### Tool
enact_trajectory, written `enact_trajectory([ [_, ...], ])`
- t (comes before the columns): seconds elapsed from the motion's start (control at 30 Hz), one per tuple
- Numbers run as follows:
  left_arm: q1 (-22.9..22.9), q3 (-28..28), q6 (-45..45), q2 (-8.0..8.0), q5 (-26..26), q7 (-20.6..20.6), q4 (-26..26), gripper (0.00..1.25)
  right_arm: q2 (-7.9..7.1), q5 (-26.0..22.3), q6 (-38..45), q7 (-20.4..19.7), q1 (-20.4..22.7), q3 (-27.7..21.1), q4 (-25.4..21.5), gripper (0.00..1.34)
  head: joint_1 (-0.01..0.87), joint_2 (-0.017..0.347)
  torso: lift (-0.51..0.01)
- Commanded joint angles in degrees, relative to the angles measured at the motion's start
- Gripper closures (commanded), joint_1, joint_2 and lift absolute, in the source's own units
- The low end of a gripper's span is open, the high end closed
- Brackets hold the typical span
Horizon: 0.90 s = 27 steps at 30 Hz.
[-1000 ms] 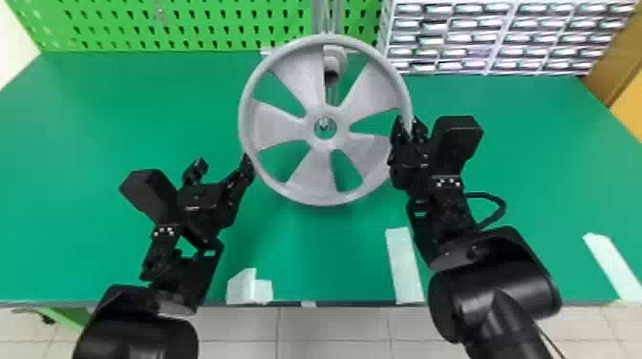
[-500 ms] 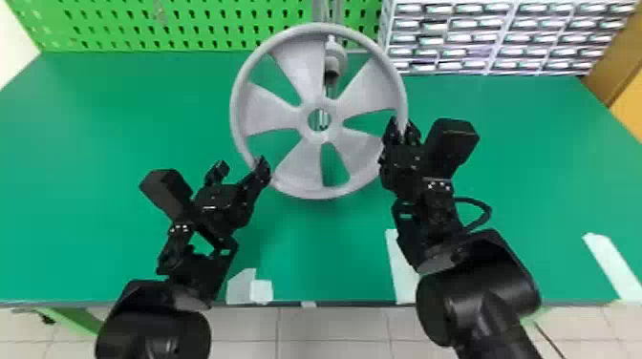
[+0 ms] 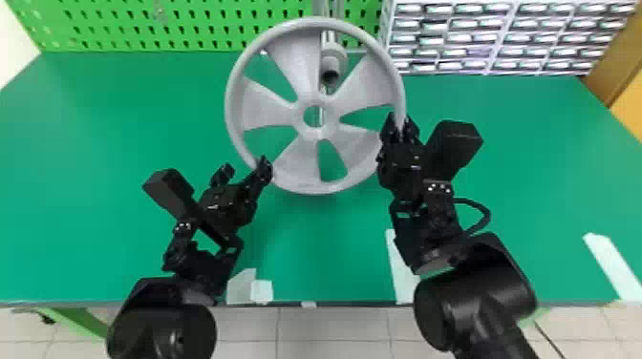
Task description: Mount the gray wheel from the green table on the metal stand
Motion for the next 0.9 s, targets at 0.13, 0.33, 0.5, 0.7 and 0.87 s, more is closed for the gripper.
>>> enact_trajectory([
  [0.13,-1.51,0.31,-2.06,0.00,1.83,0.01,2.27,0.40,-0.17,-0.12,-0.57,0.05,0.26,0.17,0.00,1.10,0.868,0.052,-0.093],
  [0.33,-2.82,0.22,-3.73,0.00,3.94,0.01,3.85,0.41,-0.43,-0.12,-1.53,0.05,0.44,0.52,0.00,1.10,0.868,0.052,-0.093],
  [0.5,-3.79,-0.22,-4.34,0.00,5.44,-0.34,4.38,0.41,-0.52,-0.39,-1.44,0.05,0.44,0.70,0.00,1.10,0.868,0.052,-0.093],
  [0.7,-4.14,-0.48,-4.96,0.00,5.70,-1.66,4.38,0.42,-0.52,-0.39,-1.18,0.05,0.44,0.44,0.00,1.10,0.868,0.052,-0.093],
  [0.87,-4.41,-0.48,-5.31,0.00,5.87,-2.54,4.38,0.42,-0.43,-0.21,-0.30,0.05,0.52,0.35,0.00,1.10,0.868,0.052,-0.093],
])
